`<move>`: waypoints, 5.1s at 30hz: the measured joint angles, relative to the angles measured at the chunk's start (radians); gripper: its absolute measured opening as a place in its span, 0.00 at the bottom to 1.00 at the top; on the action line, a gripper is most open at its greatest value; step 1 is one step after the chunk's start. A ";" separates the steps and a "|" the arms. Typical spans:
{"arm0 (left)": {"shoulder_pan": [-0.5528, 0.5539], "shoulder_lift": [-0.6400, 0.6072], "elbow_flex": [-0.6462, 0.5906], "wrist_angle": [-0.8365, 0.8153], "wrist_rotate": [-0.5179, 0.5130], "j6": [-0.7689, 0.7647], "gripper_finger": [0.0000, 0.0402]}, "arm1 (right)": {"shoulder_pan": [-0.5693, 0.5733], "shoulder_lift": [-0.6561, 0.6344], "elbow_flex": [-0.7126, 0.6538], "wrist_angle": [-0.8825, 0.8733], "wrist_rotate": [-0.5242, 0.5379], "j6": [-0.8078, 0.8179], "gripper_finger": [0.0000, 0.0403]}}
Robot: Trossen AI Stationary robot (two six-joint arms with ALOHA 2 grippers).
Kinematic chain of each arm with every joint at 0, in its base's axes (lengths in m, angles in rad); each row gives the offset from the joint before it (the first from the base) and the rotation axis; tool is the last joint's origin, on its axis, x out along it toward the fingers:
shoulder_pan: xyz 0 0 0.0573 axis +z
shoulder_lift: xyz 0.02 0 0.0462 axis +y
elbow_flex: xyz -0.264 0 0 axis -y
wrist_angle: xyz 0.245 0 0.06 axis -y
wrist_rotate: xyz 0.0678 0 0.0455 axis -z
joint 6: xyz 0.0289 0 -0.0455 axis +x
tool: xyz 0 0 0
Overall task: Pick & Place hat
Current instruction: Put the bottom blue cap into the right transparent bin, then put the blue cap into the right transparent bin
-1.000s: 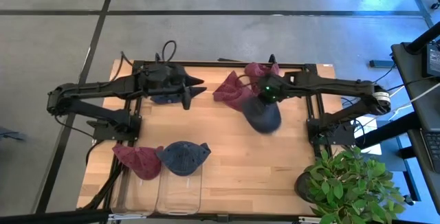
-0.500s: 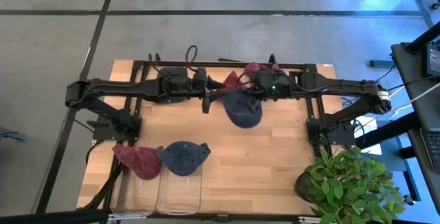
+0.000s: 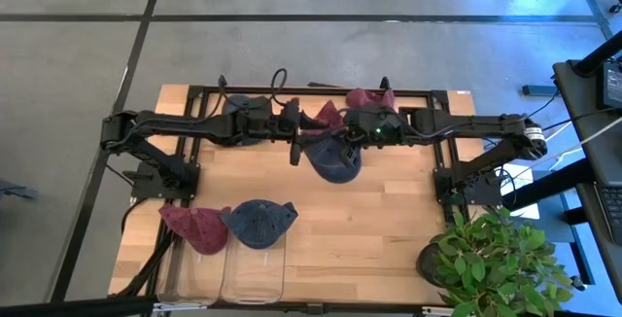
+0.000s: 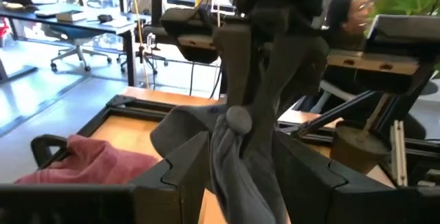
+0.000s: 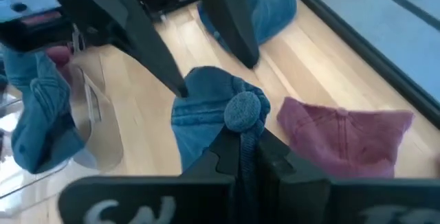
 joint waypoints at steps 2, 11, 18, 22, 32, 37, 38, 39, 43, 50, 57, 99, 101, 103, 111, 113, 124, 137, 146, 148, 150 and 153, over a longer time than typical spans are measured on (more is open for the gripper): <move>0.003 0.000 0.000 0.005 0.015 -0.025 0.39 | 0.005 0.002 0.000 0.012 0.004 -0.021 0.04; 0.003 0.005 0.000 -0.038 0.068 -0.031 0.38 | 0.005 0.002 0.000 0.088 0.010 -0.063 0.04; 0.003 0.005 0.000 -0.023 0.067 -0.023 0.26 | 0.005 0.002 0.000 0.092 0.009 -0.065 0.04; 0.005 0.005 0.000 -0.019 0.051 -0.023 0.12 | 0.005 0.001 0.000 0.094 0.008 -0.066 0.04; 0.004 -0.014 -0.002 -0.019 0.010 -0.017 0.01 | 0.004 0.001 0.001 0.111 0.009 -0.073 0.14; 0.003 -0.057 0.022 -0.088 0.012 0.015 0.01 | 0.004 -0.001 0.003 0.120 0.007 -0.144 0.28; 0.003 -0.069 0.031 -0.093 0.010 0.017 0.01 | 0.005 -0.005 0.002 0.105 0.002 -0.153 0.31; 0.004 -0.084 0.038 -0.102 0.008 0.020 0.01 | 0.005 -0.008 0.001 0.099 0.002 -0.164 0.35; 0.005 -0.143 0.042 -0.193 0.007 0.026 0.01 | 0.005 -0.042 0.046 0.092 0.001 -0.204 0.47; -0.039 -0.320 0.042 -0.357 0.071 -0.125 0.01 | 0.004 -0.093 0.109 0.042 0.020 -0.231 0.56; -0.184 -0.492 0.042 -0.351 0.083 -0.352 0.01 | -0.025 -0.099 0.111 -0.079 0.113 -0.230 0.56; -1.111 -0.095 0.041 -0.772 -0.957 -0.538 0.02 | 0.110 -0.092 0.097 -0.284 0.206 0.257 0.56; -1.111 -0.094 0.041 -0.819 -0.974 -0.560 0.02 | 0.115 -0.092 0.097 -0.284 0.206 0.257 0.56; -1.108 -0.094 0.041 -0.848 -0.978 -0.578 0.03 | 0.116 -0.092 0.097 -0.284 0.206 0.257 0.56; -1.102 -0.094 0.041 -0.873 -0.924 -0.580 0.08 | 0.116 -0.092 0.097 -0.284 0.206 0.255 0.56; -1.103 -0.094 0.041 -0.889 -0.926 -0.610 0.09 | 0.116 -0.092 0.097 -0.284 0.205 0.254 0.56; -1.103 -0.112 0.041 -0.896 -1.006 -0.594 0.33 | 0.116 -0.092 0.097 -0.284 0.204 0.250 0.56; -1.035 -0.372 0.041 -0.893 -1.009 -0.590 0.41 | 0.116 -0.092 0.097 -0.284 0.204 0.251 0.56; -0.796 -0.477 0.041 -1.014 -0.996 -0.512 0.41 | 0.115 -0.051 0.096 -0.281 0.205 0.196 0.56; -0.723 -0.492 0.041 -1.066 -0.978 -0.512 0.41 | 0.112 -0.036 0.096 -0.278 0.209 0.174 0.56; -0.642 -0.502 0.041 -1.116 -0.921 -0.514 0.41 | 0.100 -0.024 0.095 -0.264 0.216 0.163 0.56; -0.504 -0.509 0.041 -1.182 -0.788 -0.527 0.40 | 0.063 -0.021 0.095 -0.228 0.210 0.097 0.56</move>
